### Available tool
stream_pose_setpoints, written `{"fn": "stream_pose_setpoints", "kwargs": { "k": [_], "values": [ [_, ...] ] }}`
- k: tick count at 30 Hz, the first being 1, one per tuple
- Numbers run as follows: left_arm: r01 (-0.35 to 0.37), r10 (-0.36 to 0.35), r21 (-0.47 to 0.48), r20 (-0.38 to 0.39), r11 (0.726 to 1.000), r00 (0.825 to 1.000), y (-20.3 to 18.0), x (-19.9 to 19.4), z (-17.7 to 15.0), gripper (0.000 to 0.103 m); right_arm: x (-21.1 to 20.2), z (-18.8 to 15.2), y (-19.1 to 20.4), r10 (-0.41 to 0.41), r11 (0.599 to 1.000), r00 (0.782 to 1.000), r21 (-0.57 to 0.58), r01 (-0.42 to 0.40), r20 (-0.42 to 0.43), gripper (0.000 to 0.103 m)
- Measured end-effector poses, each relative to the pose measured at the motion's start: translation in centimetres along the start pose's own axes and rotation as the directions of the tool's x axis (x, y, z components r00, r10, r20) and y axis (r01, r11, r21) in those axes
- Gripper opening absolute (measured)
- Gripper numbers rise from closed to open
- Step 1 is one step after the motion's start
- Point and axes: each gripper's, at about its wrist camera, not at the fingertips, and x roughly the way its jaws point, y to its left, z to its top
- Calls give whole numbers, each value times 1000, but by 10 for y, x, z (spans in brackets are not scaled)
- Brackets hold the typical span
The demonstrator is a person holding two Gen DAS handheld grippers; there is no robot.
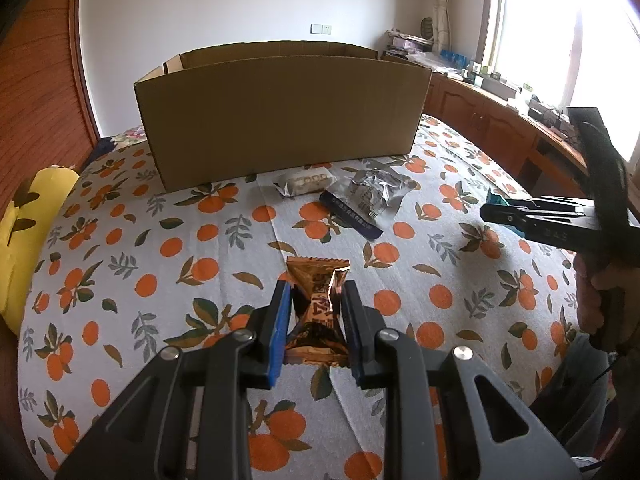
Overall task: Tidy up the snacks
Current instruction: 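Grasp the brown wrapped cake with the left gripper while the right gripper grasps the blue candy, then lift both wrapped snacks over the box and release them inside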
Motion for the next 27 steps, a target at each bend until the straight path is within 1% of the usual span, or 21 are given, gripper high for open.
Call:
{"fn": "stream_pose_setpoints", "kwargs": {
  "k": [12, 17, 20, 23, 27],
  "values": [
    [4, -4, -2, -8, 1000, 1000, -1, 10, 0, 23, -11, -11, 10, 35, 999, 999, -6, -35, 13, 24],
    [22, -22, -1, 7, 1000, 1000, -2, 8, 3, 23, -15, -14, 13, 45, 999, 999, -4, -45, 14, 24],
    [36, -36, -3, 21, 999, 999, -5, 6, 12, 23, -26, -15, 12, 37, 999, 999, 0, -37, 21, 24],
    [61, -61, 1, 13, 998, 998, -8, 4, 25, 23, -39, -13, 10, 31, 999, 999, 8, -32, 20, 24],
    [63, -63, 24, 26, 998, 998, -9, -5, 51, 23, -66, 7, 9, 30, 1000, 999, 2, -30, 41, 24]
  ]
}}
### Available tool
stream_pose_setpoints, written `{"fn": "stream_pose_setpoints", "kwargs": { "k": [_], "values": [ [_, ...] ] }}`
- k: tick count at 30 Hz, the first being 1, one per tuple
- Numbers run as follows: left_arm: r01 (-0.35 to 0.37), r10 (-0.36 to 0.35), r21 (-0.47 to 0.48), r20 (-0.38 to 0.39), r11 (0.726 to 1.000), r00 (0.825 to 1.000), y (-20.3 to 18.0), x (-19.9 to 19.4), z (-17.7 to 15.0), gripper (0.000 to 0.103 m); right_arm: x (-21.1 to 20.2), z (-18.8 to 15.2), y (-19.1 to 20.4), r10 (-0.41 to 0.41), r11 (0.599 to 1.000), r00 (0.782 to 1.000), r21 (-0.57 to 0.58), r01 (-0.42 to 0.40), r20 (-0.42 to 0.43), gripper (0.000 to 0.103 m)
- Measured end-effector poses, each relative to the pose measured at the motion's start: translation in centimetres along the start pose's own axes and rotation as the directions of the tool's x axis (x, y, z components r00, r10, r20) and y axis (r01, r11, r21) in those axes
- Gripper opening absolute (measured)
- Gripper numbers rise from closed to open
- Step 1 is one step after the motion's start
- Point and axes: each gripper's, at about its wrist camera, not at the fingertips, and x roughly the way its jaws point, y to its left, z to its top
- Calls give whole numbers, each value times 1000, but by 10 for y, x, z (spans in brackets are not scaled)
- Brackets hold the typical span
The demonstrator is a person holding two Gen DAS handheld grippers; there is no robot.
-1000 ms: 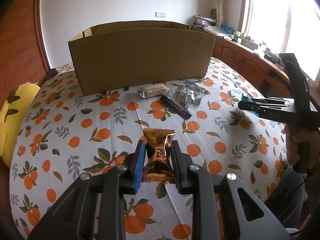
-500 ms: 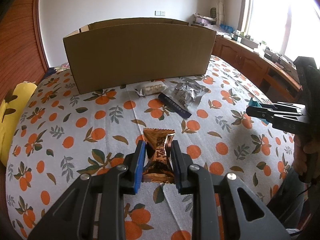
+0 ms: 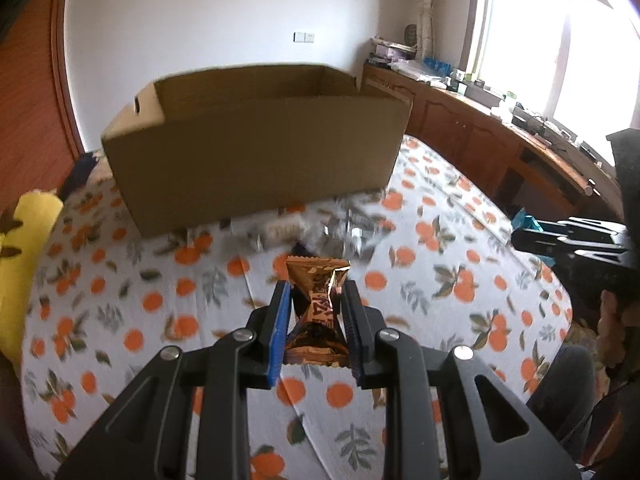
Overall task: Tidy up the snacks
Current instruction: 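Lift both wrapped snacks over the box and release them inside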
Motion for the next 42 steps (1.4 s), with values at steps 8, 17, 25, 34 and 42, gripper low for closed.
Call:
{"fn": "stream_pose_setpoints", "kwargs": {
  "k": [8, 17, 25, 34, 42],
  "values": [
    [-38, 38, -7, 64, 999, 997, 19, -31, 49, 23, -38, 52, 10, 21, 999, 997, -42, -18, 71, 24],
    [-91, 90, 8, 79, 996, 993, 40, -44, 73, 23, -46, 88, 28, 44, 993, 994, -115, -32, 102, 24],
    [-90, 88, 18, 82, 996, 993, 49, -40, 92, 23, -32, 107, 40, 52, 987, 995, -158, -38, 87, 24],
    [-56, 49, 63, 107, 996, 993, 42, -16, 126, 24, -20, 122, 42, 71, 989, 989, -137, -53, 132, 24],
    [-30, 21, 75, 108, 997, 994, 38, 10, 141, 24, 1, 144, 37, 76, 992, 986, -112, -60, 151, 24]
  ]
}}
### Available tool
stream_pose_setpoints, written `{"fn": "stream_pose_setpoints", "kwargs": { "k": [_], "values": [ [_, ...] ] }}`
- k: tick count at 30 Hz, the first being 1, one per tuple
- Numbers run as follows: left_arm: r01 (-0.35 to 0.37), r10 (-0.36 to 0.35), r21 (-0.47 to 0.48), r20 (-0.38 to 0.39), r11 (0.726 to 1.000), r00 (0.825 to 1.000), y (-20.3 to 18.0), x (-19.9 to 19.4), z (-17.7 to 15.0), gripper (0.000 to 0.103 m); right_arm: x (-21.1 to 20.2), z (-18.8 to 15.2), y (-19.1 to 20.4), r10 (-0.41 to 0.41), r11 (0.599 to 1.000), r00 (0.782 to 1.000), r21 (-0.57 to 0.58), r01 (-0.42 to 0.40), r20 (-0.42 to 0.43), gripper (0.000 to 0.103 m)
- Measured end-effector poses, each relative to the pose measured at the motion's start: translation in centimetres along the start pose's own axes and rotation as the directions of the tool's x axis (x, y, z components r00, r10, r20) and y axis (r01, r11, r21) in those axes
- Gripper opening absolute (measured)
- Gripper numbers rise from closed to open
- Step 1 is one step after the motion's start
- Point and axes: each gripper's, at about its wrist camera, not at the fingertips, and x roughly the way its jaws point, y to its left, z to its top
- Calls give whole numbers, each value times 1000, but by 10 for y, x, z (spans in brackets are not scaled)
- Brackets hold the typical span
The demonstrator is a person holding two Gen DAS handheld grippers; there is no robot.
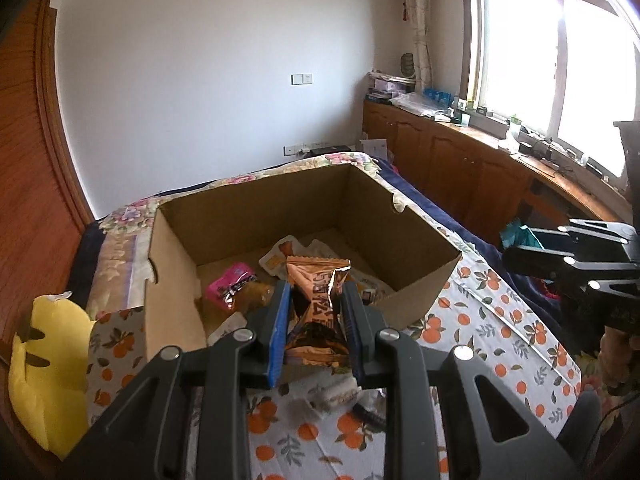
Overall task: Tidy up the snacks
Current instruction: 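Lift both wrapped snacks over the box and release them inside, then move both open grippers back toward the silver packets on the table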
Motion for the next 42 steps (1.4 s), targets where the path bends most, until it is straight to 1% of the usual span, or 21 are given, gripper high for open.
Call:
{"fn": "stream_pose_setpoints", "kwargs": {
  "k": [8, 15, 18, 19, 22, 24, 25, 26, 27, 29, 33, 36, 42],
  "values": [
    [9, -9, -22, -21, 1000, 1000, 14, 32, 3, 24, 35, 18, -8, -17, 1000, 1000, -2, 17, -10, 24],
    [13, -16, -51, -58, 999, 998, 32, 63, 2, 25, 83, 30, -13, -4, 1000, 999, 23, 5, -43, 24],
    [13, -18, -67, -75, 998, 997, 38, 73, 0, 27, 102, 31, -14, -1, 1000, 998, 26, 2, -58, 24],
    [12, -18, -74, -86, 997, 996, 40, 77, -1, 30, 108, 31, -14, -1, 1000, 998, 28, 2, -66, 24],
    [16, -23, -77, -96, 997, 995, 40, 82, -4, 32, 123, 26, -14, 3, 999, 996, 32, 0, -93, 25],
    [9, -16, -73, -95, 997, 995, 40, 83, -6, 36, 129, 22, -12, 2, 1000, 994, 30, 1, -105, 28],
    [8, -15, -72, -94, 997, 995, 39, 83, -6, 37, 131, 21, -12, -6, 1000, 994, 26, 9, -107, 28],
    [7, -14, -75, -95, 997, 995, 40, 83, -6, 38, 132, 20, -11, -13, 1000, 994, 24, 16, -108, 32],
    [8, -16, -80, -96, 997, 995, 42, 84, -6, 39, 134, 19, -11, -15, 1000, 994, 25, 17, -108, 41],
    [10, -19, -88, -97, 996, 995, 43, 84, -7, 41, 135, 18, -11, -19, 999, 994, 28, 23, -110, 49],
    [1, -10, -95, -98, 995, 995, 44, 80, -11, 45, 134, 19, -10, -13, 999, 995, 29, 16, -99, 51],
    [-6, -3, -99, -93, 995, 996, 43, 74, -13, 46, 128, 18, -12, 13, 998, 995, 60, -7, -96, 51],
    [-2, -3, -84, -56, 996, 998, 37, 49, -17, 47, 91, 13, -4, -23, 998, 998, 57, 26, -59, 51]
  ]
}}
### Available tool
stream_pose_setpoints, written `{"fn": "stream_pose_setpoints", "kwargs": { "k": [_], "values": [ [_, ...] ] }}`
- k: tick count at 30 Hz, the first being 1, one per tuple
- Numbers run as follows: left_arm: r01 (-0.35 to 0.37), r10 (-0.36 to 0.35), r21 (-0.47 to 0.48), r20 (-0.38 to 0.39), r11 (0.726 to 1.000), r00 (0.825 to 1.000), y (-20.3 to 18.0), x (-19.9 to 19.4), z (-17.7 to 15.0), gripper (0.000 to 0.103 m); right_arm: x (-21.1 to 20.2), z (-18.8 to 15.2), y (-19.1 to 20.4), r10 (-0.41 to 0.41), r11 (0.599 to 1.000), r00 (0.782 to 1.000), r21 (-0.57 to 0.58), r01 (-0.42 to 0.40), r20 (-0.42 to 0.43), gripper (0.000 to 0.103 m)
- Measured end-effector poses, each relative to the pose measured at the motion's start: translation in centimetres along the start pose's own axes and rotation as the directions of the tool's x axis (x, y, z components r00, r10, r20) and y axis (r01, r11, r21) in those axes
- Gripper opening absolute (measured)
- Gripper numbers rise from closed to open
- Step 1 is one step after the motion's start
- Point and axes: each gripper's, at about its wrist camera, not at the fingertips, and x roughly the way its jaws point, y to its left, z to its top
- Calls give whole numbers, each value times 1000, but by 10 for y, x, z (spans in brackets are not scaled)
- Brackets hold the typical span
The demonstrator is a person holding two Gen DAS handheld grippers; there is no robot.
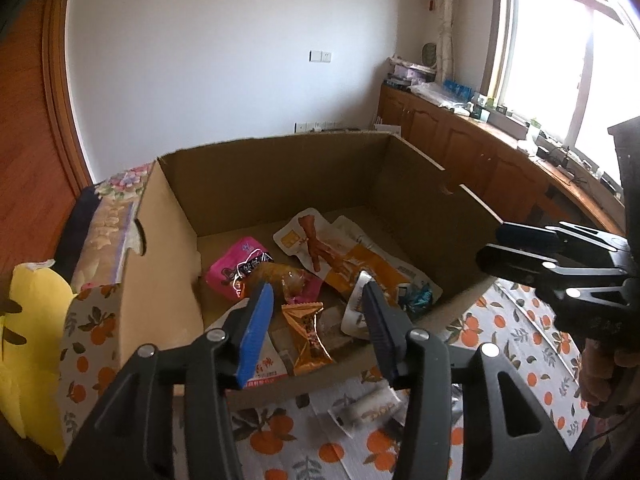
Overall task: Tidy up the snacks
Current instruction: 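Move both open grippers back toward the silver packets on the table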
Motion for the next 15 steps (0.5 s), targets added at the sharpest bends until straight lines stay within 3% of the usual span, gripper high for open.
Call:
{"fn": "stream_pose_setpoints", "kwargs": {
  "k": [7, 15],
  "values": [
    [9, -9, 18, 16, 1000, 1000, -6, -26, -15, 49, -41, -26, 2, -24, 998, 999, 52, 23, 22, 52],
    [24, -25, 29, 16, 999, 1000, -17, -48, -37, 49, -57, -64, 2, -62, 993, 998, 100, 63, -11, 52]
  ]
}}
